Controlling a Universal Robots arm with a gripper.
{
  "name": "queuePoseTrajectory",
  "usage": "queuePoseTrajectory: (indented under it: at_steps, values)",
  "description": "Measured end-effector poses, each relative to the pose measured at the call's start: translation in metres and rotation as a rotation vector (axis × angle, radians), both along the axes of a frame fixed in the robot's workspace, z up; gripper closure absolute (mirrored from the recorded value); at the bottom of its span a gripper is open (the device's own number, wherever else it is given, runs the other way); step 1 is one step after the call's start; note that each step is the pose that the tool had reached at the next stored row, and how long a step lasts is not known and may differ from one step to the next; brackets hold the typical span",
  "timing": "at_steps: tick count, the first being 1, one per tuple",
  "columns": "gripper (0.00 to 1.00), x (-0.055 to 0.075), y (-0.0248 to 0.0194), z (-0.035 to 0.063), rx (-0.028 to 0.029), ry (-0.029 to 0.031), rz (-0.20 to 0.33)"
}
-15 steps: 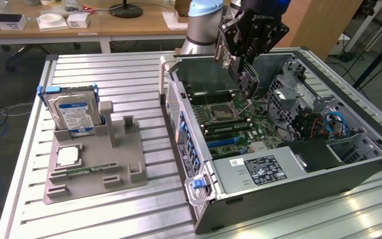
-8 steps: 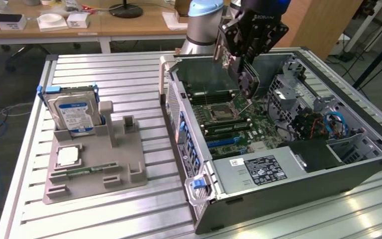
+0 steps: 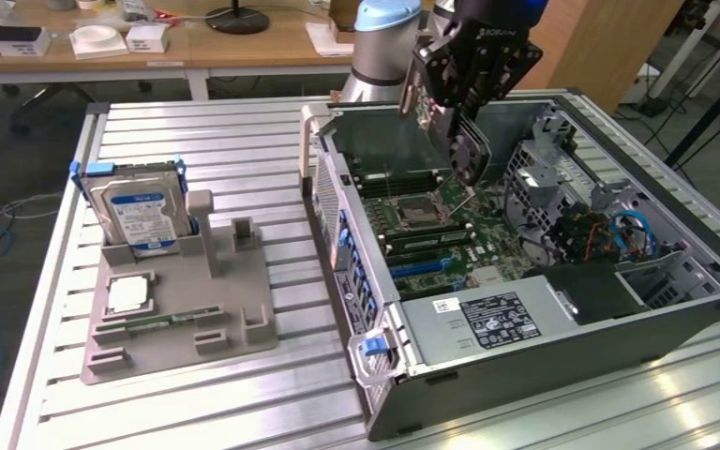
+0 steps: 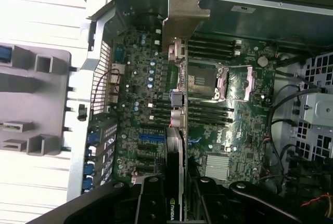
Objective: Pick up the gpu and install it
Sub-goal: 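Insert the gpu into the slot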
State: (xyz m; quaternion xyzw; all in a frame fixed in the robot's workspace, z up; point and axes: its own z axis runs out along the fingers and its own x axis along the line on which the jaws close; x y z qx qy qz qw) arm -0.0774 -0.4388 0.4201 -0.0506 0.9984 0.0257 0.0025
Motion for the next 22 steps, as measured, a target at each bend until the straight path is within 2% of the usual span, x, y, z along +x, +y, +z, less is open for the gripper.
queuePoseTrajectory:
  at_steps: [22]
  values:
    - [0.74, 0.0, 0.0001, -0.0008, 0.0002, -0.0001, 0.124]
